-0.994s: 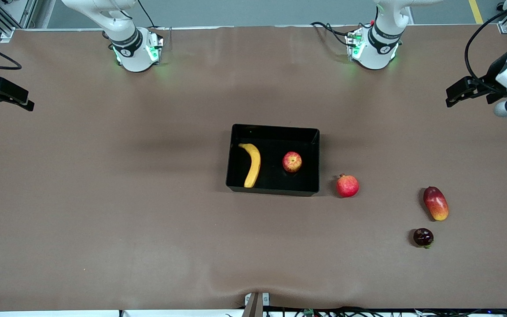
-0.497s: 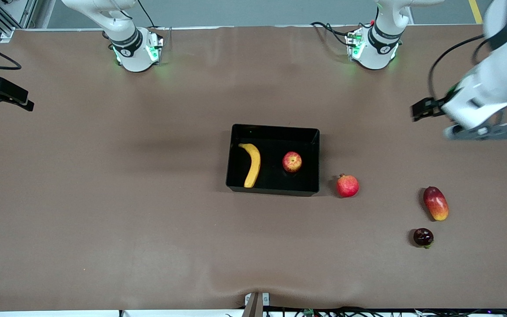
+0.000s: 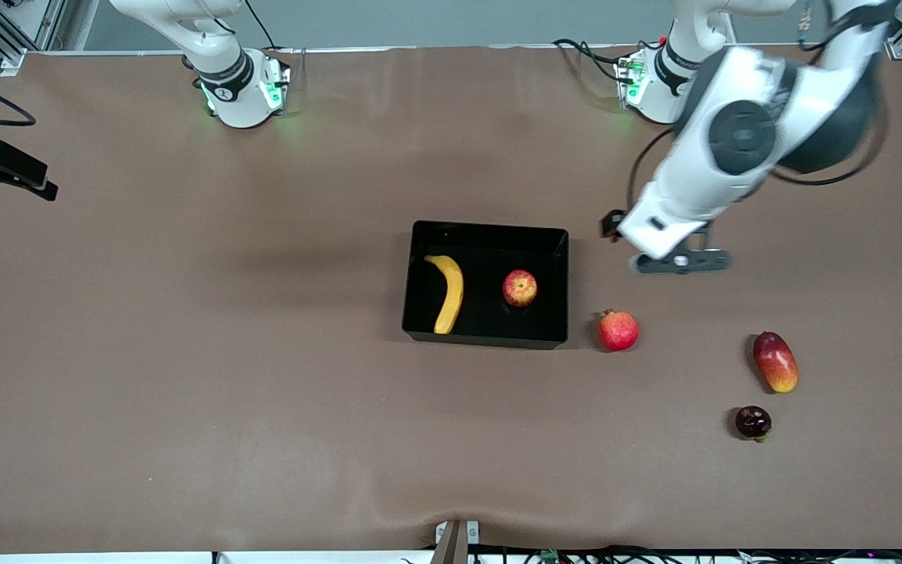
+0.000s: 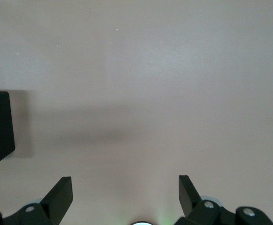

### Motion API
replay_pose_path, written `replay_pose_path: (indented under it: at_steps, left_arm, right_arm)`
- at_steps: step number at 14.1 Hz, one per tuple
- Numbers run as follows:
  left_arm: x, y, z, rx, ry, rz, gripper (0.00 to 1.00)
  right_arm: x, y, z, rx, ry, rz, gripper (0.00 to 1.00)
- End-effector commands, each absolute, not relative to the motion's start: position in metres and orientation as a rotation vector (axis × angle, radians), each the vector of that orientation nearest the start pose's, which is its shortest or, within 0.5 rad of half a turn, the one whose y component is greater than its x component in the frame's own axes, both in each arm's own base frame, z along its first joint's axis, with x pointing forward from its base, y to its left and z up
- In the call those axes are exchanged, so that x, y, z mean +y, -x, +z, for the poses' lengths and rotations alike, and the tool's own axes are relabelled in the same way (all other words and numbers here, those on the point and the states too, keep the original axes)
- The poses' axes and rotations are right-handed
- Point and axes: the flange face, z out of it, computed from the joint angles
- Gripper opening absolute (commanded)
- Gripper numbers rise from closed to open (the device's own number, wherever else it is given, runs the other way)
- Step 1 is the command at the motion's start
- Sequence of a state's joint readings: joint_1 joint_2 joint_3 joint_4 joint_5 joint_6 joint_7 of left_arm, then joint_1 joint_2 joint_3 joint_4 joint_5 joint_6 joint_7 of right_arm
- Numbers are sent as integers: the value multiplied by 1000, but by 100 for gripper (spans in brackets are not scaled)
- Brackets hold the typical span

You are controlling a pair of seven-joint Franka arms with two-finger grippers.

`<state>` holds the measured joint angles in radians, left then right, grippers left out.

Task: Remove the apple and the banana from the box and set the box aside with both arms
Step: 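Reach the left gripper down into the black box to the apple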

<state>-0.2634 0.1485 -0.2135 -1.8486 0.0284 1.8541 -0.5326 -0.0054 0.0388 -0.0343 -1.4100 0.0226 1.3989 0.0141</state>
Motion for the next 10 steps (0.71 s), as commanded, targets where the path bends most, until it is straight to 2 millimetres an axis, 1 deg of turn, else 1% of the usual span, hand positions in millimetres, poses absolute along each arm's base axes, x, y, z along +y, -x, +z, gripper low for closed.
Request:
replay_pose_path:
  at_steps: [1, 2, 3, 4, 5, 6, 8, 9, 10]
  left_arm:
    - [-310, -505, 381, -207, 3093, 163, 100]
    - [-329, -503, 364, -230, 3107, 134, 100]
    - [-343, -502, 346, -240, 3120, 121, 100]
    - [-349, -506, 330, -277, 3136, 104, 100]
    - [-359, -506, 315, -332, 3145, 93, 100]
    - [-374, -499, 295, -393, 3142, 100, 100]
    - [-386, -497, 264, -529, 3138, 88, 100]
    - [-392, -495, 254, -570, 3145, 78, 100]
    - [-393, -498, 244, -608, 3144, 76, 100]
  right_arm:
    - [-23, -549, 665, 99, 3122, 55, 100]
    - [-23, -549, 665, 99, 3122, 50, 100]
    - [-23, -549, 665, 103, 3121, 50, 100]
    - [-23, -549, 665, 103, 3121, 50, 100]
    - [-22, -550, 665, 103, 3121, 48, 100]
    - [-23, -550, 665, 105, 3118, 50, 100]
    - [-23, -550, 665, 105, 3116, 50, 100]
    - [-23, -550, 665, 105, 3116, 50, 100]
    - [-23, -550, 665, 105, 3116, 50, 100]
